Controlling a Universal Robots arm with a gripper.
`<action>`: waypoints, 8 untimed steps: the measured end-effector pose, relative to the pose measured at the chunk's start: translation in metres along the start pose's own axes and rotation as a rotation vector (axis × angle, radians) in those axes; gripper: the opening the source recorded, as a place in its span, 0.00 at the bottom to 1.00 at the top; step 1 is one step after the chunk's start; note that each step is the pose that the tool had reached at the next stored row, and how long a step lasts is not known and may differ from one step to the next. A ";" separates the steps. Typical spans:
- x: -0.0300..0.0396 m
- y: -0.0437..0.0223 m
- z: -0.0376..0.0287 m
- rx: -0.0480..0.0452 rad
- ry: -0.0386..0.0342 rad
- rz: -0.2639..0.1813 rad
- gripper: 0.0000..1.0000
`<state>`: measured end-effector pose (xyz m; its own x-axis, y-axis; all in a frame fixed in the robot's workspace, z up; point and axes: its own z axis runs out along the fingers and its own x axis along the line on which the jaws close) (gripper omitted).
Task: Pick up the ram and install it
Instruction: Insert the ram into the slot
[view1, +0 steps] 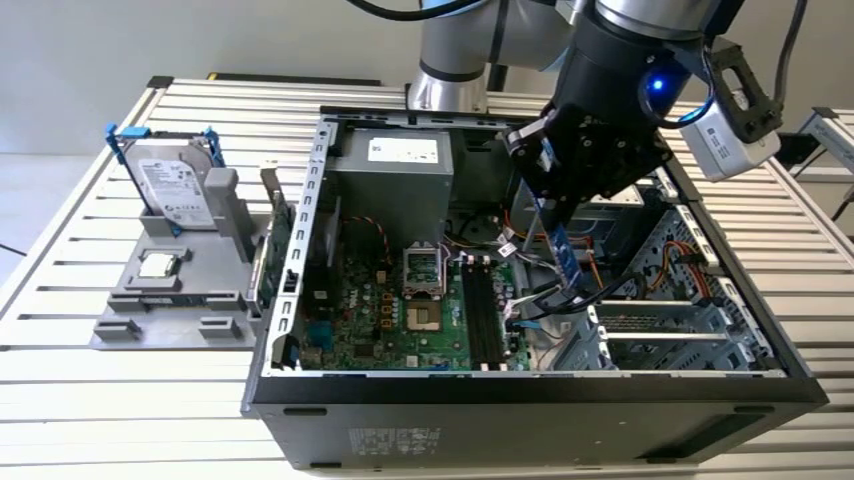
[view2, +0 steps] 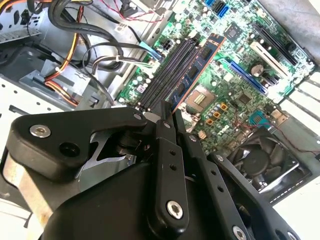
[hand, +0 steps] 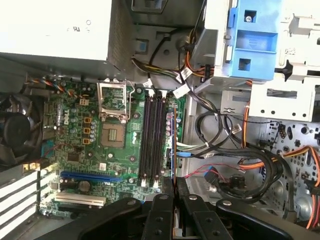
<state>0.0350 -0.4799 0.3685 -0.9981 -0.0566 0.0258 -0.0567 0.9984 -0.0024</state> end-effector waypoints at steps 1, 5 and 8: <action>0.0000 0.0000 0.0000 0.0000 0.0000 0.003 0.00; 0.0000 0.0000 0.0006 -0.0002 -0.0001 0.004 0.00; -0.0001 0.0000 0.0018 -0.0002 -0.0003 0.004 0.00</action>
<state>0.0351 -0.4799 0.3667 -0.9983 -0.0522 0.0255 -0.0522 0.9986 -0.0024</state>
